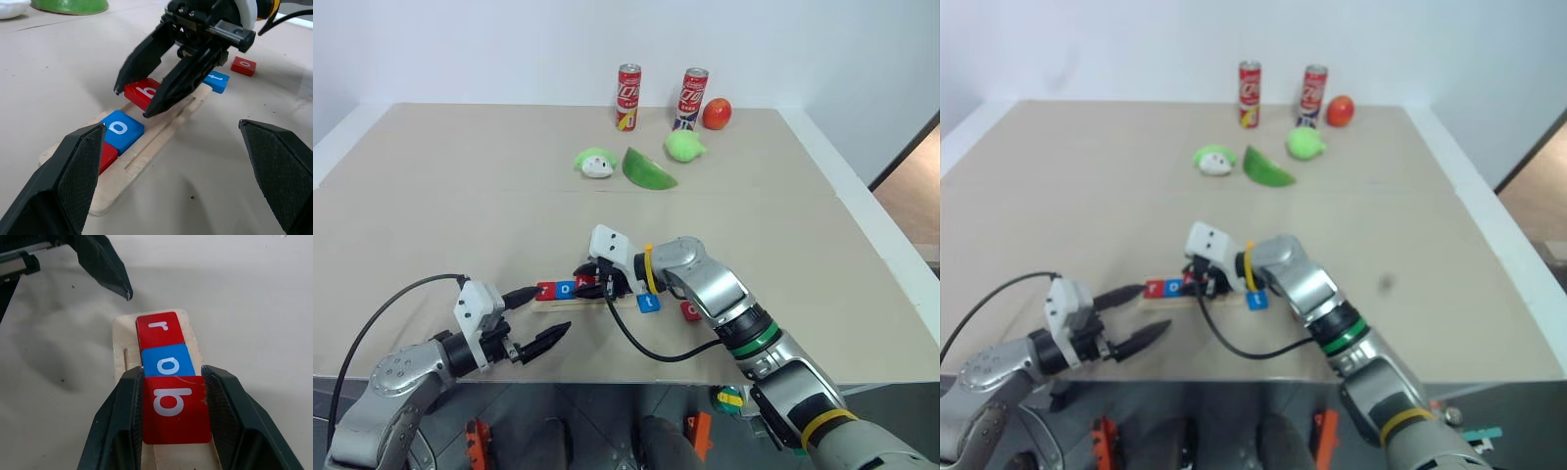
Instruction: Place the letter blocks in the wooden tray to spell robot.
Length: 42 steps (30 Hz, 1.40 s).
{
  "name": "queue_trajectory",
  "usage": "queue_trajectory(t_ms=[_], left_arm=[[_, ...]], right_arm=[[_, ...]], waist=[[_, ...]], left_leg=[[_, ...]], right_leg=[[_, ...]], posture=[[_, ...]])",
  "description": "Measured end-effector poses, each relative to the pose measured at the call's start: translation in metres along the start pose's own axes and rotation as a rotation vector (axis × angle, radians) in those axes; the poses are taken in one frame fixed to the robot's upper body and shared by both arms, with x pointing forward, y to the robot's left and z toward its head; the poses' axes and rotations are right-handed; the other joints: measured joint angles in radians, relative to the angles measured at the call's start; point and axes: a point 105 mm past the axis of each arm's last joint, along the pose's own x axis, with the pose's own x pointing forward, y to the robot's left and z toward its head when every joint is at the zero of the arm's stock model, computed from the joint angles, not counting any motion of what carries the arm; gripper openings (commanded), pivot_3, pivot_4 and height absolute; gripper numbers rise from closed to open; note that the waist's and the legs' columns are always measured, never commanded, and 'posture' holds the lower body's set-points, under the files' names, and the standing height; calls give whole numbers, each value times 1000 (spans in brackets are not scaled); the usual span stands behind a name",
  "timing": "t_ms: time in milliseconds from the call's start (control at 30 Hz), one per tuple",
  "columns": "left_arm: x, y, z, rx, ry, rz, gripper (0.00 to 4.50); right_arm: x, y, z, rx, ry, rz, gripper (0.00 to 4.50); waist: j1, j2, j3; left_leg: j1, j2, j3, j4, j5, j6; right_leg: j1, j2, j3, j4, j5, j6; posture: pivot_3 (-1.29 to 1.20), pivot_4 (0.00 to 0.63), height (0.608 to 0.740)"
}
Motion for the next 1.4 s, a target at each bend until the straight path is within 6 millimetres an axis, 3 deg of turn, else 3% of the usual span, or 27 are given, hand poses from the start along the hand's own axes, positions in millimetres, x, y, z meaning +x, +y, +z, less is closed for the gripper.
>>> queue_trajectory(t_ms=[367,633,800,900,1033,1233,1300,1400], left_arm=[[-1,-1,1,27,8,26,4500],[-2,-2,1,38,13,30,4500],[-1,-3,1,43,16,29,4500],[-1,-4,2,46,15,19,4500],[-1,-8,5,28,17,-15,4500],[-2,-8,6,15,29,-25,4500],[-2,-8,6,10,32,-35,4500],[-2,-10,6,-6,32,-53,4500]], right_arm=[[7,0,-9,-16,9,22,1576],[11,1,-9,-4,-4,34,4349],[10,-3,5,30,-71,-2,4429],[-3,-15,26,76,-164,-87,4429],[-33,-23,39,152,-255,-187,3322],[-47,9,-13,303,-149,-163,1153],[-46,15,-18,316,-127,-149,393],[-43,21,-13,298,-128,-127,38]], waist=[[0,0,0],[0,0,0],[0,0,0],[0,0,0],[2,-1,0],[1,-2,-1],[-7,-2,-1],[-11,-2,-1]], left_leg=[[0,0,0,0,0,0],[0,0,0,0,0,0],[0,0,0,-1,0,0],[-1,1,0,-1,0,0],[-2,0,-3,-1,-1,-1],[-3,-1,-4,-1,-1,-2],[-3,1,-4,-2,-1,-2],[-2,2,-4,-2,-1,-2]], right_leg=[[0,0,0,0,0,0],[0,0,0,0,0,-1],[-1,0,0,0,0,-1],[-1,0,0,0,-1,-1],[0,-1,-1,0,-2,-1],[-1,-1,-1,0,-4,-2],[-4,0,-1,0,-2,-3],[-3,2,-1,1,-2,-4]], posture=[[0,150,740],[0,150,740],[0,150,740],[0,150,740],[0,150,740],[0,150,740],[0,150,740],[0,150,740]])
